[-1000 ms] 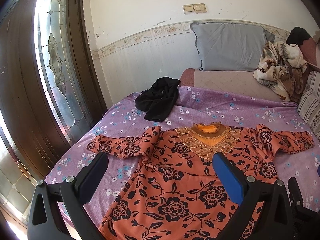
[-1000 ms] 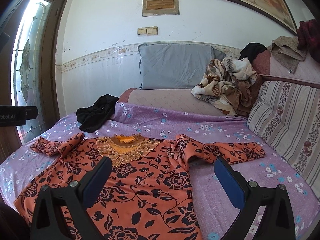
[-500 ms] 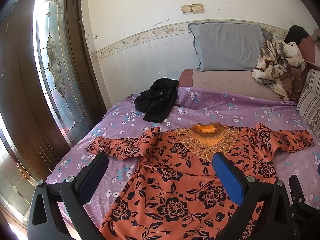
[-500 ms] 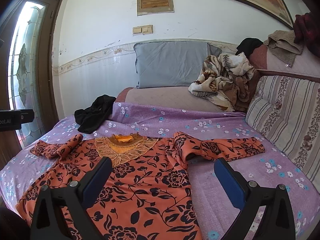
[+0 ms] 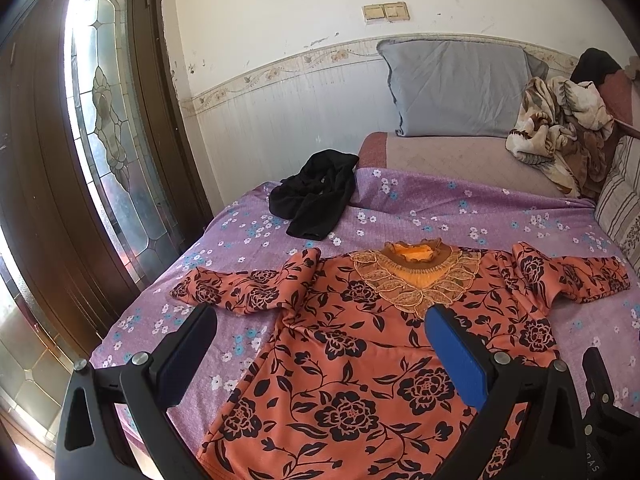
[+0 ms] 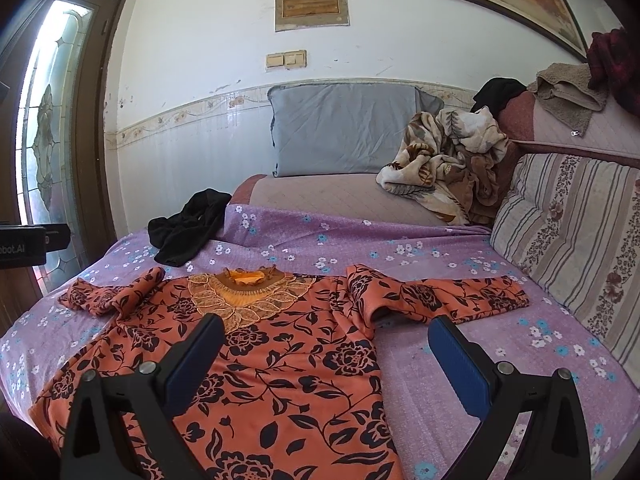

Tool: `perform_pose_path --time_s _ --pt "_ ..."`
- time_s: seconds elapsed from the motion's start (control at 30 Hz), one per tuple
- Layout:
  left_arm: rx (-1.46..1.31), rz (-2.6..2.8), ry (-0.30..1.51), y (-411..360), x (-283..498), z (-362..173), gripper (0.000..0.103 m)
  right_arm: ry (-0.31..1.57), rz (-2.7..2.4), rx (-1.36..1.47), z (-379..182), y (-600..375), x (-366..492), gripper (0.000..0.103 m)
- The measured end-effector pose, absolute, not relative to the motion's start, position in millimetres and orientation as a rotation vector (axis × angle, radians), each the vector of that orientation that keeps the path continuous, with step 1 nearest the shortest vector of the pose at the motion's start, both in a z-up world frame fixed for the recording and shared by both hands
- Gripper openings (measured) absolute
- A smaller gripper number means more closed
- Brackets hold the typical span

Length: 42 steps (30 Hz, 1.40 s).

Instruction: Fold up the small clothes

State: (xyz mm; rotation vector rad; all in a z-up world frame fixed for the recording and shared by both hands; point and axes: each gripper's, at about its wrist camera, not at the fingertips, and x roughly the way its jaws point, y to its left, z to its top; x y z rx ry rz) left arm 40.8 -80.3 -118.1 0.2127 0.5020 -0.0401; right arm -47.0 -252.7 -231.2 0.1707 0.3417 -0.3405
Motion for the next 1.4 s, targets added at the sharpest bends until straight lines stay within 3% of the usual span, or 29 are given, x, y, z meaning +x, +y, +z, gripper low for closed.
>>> perform_pose_path --time_s 0.77,0.97,1.13,1.33,1.4 --pt "0.203 -0.046 0.517 -77.3 62.4 -129.3 0.103 0.375 -0.353 0.159 -239.6 -253.4 -37.7 0.103" --pt "0.157 -0.204 0.666 -92.5 108.1 -169.0 0.103 0.421 -0.385 0.227 -246.1 -274.2 -29.8 0.103" --pt "0.143 -0.387 0.871 -124.3 166.4 -237.5 0.103 0.477 -0.457 0.421 -256.8 -336.6 -15.8 0.103" --pt "0.254 -0.338 1.035 -141.1 189.5 -307.2 0.103 0.486 -0.433 0.994 -311.6 -486.5 2.2 0.103" --pt "0.293 -0.331 1.051 -143.1 190.3 -312.4 0.103 0.418 -0.414 1.219 -340.2 -534.9 0.5 0.094"
